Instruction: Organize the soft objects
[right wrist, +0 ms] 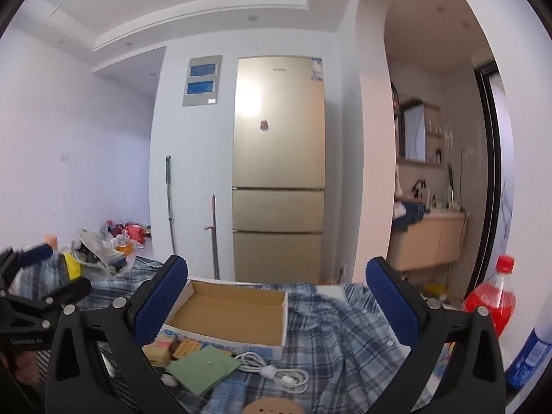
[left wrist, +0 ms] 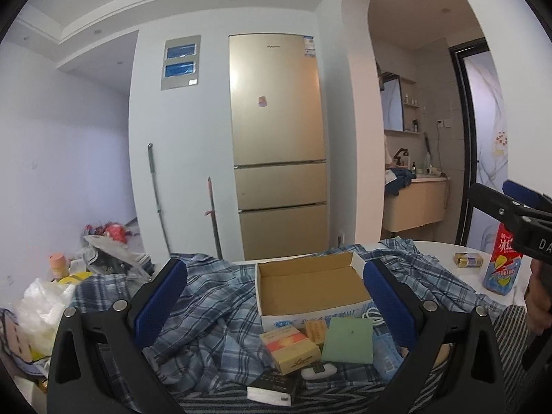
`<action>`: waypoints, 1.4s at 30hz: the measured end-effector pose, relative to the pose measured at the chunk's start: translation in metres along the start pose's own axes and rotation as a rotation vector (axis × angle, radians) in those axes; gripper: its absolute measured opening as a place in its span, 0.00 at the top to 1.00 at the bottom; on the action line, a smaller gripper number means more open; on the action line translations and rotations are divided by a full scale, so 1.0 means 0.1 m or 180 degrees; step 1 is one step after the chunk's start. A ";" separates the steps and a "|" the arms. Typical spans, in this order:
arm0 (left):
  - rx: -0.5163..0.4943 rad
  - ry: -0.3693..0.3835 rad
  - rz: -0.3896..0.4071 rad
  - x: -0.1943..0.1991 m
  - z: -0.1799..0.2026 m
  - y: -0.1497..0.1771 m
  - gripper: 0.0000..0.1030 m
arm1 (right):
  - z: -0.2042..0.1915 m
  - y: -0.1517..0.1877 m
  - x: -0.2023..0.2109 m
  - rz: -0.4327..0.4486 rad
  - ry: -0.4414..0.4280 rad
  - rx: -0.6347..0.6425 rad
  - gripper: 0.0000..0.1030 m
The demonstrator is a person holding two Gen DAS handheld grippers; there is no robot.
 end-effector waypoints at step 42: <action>-0.0678 0.0479 -0.2298 -0.91 -0.12 1.68 0.28 | -0.15 1.10 -0.49 -0.1104 -0.0255 0.0204 0.12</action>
Point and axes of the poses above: each gripper's, at about its wrist camera, not at the fingertips, and x roughly against the way its jaws point, z to its right, y to its underside, the point moved 9 cm from there along -x, roughly the way its jaws point, and after that the axes turned 6 degrees about x, right-handed, at the moved point
